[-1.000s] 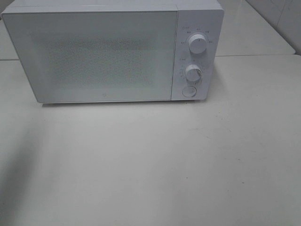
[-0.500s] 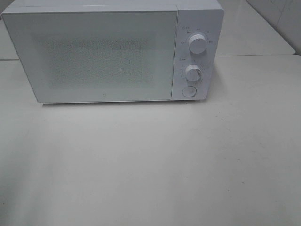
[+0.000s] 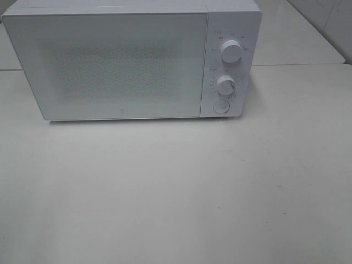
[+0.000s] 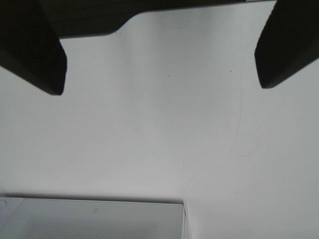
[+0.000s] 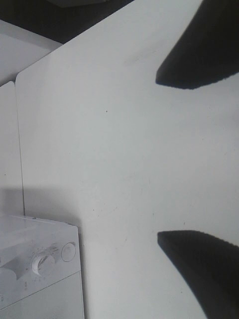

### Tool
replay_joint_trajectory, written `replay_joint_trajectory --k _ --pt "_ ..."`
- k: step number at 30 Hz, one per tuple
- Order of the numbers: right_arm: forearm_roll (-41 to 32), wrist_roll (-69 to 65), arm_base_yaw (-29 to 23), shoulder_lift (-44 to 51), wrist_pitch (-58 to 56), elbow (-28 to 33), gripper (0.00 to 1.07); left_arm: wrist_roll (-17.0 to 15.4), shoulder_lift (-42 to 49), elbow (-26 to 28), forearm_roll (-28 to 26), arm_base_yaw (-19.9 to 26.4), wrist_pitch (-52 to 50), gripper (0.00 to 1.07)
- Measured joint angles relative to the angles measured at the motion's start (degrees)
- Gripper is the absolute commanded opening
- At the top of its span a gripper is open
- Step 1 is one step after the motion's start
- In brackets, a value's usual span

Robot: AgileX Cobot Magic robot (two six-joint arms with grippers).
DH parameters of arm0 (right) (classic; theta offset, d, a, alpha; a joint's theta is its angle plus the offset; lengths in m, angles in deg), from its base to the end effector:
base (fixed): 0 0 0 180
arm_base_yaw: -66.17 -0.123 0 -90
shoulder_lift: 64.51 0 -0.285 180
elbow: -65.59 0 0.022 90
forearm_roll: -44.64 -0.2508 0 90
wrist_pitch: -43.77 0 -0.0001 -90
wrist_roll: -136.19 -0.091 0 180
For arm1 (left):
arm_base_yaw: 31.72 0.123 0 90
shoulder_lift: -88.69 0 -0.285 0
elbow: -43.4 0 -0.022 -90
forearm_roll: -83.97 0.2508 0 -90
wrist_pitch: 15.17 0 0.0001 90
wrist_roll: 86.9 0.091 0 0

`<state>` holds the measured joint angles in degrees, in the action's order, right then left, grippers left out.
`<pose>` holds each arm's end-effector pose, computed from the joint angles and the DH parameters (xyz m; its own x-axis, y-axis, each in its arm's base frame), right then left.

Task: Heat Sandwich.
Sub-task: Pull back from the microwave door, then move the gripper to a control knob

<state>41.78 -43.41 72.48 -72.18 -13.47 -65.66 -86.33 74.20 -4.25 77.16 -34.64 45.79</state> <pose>-0.0020 0.0041 0.2816 -0.3968 0.0640 -0.9156 0.0796 0.9962 0.0352 0.0109 -0.0100 0.2817 -0.5488 -0.0197 -0.8357 0.1114 0.9891 -0.0965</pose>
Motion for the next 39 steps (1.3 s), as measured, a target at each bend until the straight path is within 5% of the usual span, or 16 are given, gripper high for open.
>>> replay_joint_trajectory --k 39 --pt "0.0 0.0 0.0 0.0 0.0 0.0 0.76 1.3 6.9 -0.1 -0.7 0.0 0.3 0.97"
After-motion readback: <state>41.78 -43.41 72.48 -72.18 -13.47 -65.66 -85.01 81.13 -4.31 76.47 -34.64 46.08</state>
